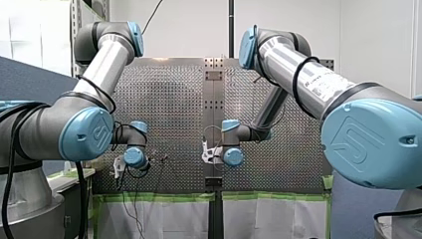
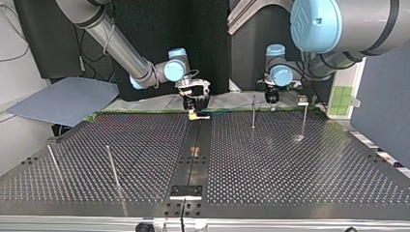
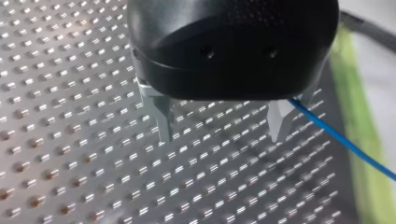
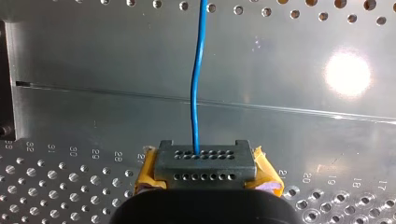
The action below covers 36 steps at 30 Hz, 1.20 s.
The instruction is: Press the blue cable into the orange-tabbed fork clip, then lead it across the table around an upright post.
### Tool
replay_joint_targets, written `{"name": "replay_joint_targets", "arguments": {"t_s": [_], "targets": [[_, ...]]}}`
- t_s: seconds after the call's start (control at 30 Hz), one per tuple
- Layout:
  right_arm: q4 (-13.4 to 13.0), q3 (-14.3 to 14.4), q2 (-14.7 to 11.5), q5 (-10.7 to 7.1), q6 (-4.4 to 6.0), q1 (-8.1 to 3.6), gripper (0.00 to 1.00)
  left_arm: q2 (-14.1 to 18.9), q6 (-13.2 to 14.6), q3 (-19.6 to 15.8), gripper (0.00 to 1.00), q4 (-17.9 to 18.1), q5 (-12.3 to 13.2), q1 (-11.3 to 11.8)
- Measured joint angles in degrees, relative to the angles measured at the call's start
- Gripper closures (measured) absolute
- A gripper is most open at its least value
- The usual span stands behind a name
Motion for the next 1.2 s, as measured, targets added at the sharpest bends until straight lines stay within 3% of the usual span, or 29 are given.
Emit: {"name": "replay_joint_targets", "arguments": {"t_s": [0.33, 0.73, 0.9, 1.2], "targets": [[0.2, 0.0, 0.0, 0.00, -0.09, 0.00, 1.00, 0.1, -0.7, -4.8, 0.00, 1.9, 5.1, 0.2], [0.2, 0.0, 0.0, 0.00, -0.35, 0.00, 1.00, 0.5, -0.6, -7.2, 0.00, 3.4, 10.3, 0.6], [0.2, 0.0, 0.0, 0.00, -0.41, 0.00, 1.00, 1.0, -0.5, -9.3, 0.00, 5.5, 10.5, 0.8], [0.2, 0.0, 0.0, 0.00, -0.46, 0.00, 1.00, 4.8, -0.8, -13.6, 0.00, 10.0, 10.7, 0.8]]}}
